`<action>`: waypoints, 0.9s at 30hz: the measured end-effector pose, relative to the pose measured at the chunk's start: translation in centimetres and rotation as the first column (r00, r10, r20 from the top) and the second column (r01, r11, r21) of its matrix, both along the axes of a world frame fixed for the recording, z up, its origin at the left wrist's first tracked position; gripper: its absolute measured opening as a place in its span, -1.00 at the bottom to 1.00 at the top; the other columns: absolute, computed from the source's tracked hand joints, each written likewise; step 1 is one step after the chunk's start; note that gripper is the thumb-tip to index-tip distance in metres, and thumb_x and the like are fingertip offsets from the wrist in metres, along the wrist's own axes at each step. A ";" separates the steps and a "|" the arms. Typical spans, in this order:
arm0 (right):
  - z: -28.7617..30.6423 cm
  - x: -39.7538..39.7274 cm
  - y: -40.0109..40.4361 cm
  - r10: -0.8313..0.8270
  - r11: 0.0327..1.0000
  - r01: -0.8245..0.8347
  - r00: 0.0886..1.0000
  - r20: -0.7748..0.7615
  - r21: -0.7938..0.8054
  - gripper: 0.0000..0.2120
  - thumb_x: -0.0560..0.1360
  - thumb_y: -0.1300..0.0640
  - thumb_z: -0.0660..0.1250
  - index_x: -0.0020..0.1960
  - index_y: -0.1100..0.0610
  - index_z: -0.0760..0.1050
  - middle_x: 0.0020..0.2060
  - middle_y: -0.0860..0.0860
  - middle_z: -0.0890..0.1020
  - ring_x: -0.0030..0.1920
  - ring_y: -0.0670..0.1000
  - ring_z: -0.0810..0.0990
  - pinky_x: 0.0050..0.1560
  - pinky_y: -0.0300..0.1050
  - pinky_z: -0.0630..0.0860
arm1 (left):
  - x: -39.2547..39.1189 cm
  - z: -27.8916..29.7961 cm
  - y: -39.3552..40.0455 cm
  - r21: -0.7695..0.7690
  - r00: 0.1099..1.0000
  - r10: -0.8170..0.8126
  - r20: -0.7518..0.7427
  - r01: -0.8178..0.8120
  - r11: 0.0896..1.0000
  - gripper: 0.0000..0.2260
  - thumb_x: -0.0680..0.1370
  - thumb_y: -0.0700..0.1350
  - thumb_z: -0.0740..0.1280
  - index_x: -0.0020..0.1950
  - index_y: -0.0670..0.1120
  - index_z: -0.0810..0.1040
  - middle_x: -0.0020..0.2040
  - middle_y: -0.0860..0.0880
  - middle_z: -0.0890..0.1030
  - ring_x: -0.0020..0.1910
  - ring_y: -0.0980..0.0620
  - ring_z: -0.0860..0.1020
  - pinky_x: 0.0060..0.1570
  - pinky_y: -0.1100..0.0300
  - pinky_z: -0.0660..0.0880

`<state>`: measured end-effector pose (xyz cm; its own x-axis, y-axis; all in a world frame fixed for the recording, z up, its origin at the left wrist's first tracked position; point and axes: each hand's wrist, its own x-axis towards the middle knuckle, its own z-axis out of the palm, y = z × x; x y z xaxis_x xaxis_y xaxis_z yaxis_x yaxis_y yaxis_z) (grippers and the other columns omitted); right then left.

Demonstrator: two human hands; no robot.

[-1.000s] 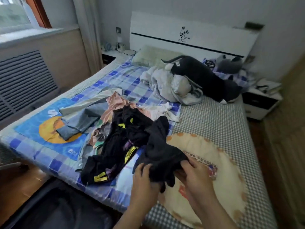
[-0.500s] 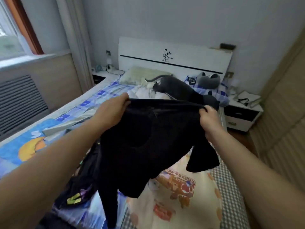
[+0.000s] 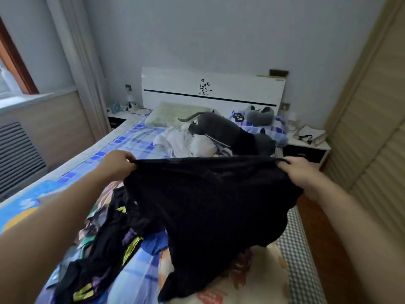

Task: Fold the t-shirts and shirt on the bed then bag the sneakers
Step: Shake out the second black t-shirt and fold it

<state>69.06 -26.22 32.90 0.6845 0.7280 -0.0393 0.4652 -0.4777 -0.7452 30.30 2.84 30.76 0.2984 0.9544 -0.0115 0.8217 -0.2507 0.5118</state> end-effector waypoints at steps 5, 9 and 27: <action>-0.8 -1.6 -4.2 0.351 0.876 -0.470 0.774 -0.527 -0.107 -0.74 0.64 0.14 0.23 0.21 0.26 0.59 0.04 0.14 0.73 -0.03 0.02 0.73 -0.12 -0.23 0.60 | -1.3 0.6 -1.3 -0.379 0.988 0.156 -0.014 -0.150 0.913 -0.81 0.60 -0.27 0.26 -0.22 -0.19 0.42 -0.49 -0.13 0.40 -0.57 -0.01 0.37 -0.51 0.25 0.41; -0.1 -2.8 -4.4 0.309 0.950 -0.187 0.683 -0.662 0.250 -0.74 0.66 0.16 0.18 0.20 0.21 0.59 0.06 0.17 0.72 -0.05 0.05 0.74 -0.18 -0.20 0.63 | 2.5 6.5 0.4 -0.391 0.680 0.351 0.644 -0.102 0.915 -0.83 0.62 -0.34 0.11 0.08 -0.31 0.49 -0.37 -0.21 0.53 -0.47 -0.16 0.63 -0.52 0.03 0.60; -34.5 -3.4 -16.1 -0.673 0.668 0.520 0.117 -0.730 -0.533 -0.55 0.69 0.24 0.19 0.57 0.14 0.26 0.47 0.18 0.40 0.13 0.17 0.56 -0.06 0.11 0.56 | -0.2 -38.3 -26.8 -0.798 0.983 -0.083 -0.164 -0.083 0.597 -0.61 0.58 -0.19 0.40 0.40 -0.14 0.45 0.29 -0.20 0.56 0.26 -0.15 0.54 0.15 0.10 0.46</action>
